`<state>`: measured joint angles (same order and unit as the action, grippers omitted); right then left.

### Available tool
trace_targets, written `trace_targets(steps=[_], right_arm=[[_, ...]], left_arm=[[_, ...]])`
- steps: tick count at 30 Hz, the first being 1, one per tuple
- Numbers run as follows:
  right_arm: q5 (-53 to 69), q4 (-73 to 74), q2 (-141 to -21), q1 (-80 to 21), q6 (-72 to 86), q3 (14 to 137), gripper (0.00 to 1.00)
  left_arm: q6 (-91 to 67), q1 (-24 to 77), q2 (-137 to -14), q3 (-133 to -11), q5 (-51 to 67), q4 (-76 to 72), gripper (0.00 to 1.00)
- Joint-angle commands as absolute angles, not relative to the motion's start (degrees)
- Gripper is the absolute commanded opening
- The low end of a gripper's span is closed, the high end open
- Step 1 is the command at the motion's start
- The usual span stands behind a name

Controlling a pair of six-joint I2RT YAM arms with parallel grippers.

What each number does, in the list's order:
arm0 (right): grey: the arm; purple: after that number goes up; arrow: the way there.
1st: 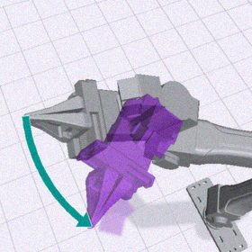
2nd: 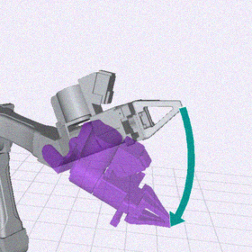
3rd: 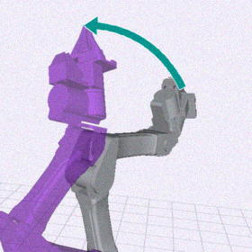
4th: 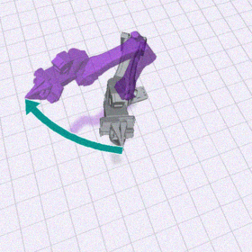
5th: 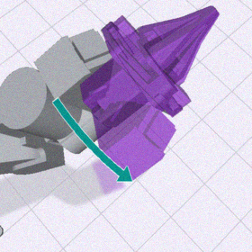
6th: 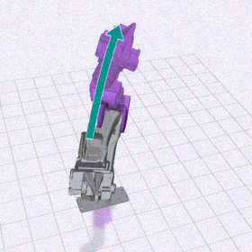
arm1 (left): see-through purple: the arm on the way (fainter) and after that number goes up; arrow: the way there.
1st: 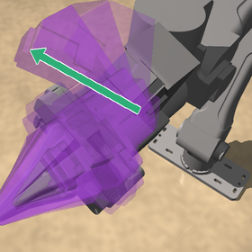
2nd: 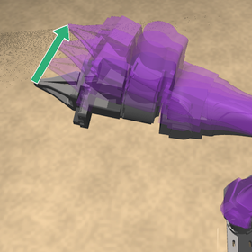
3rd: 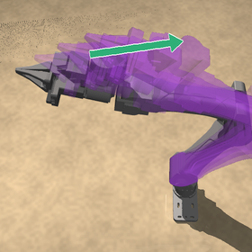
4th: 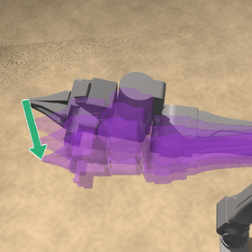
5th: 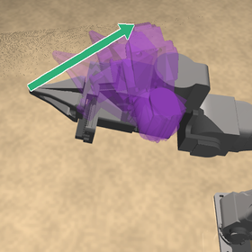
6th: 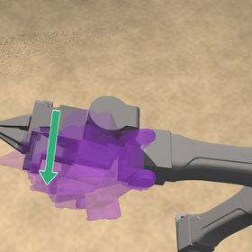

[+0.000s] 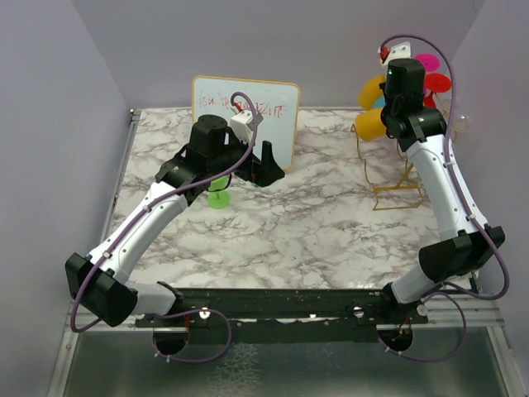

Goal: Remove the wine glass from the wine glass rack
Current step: Pick up the wine glass from the wine rack.

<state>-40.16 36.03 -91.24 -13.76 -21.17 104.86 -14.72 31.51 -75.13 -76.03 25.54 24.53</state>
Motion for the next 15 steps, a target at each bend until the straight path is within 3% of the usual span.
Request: trace_targets(steps=[1,15], right_arm=[[-39.61,35.96,-89.56,-13.53,-22.22,103.45,0.12],[-39.2,36.99,-90.92,-14.77,-22.03,106.2,0.07]], left_arm=[[-14.41,31.55,-75.81,-76.47,26.42,24.79,0.99],[-14.5,31.55,-75.09,-75.97,25.47,24.79,0.99]])
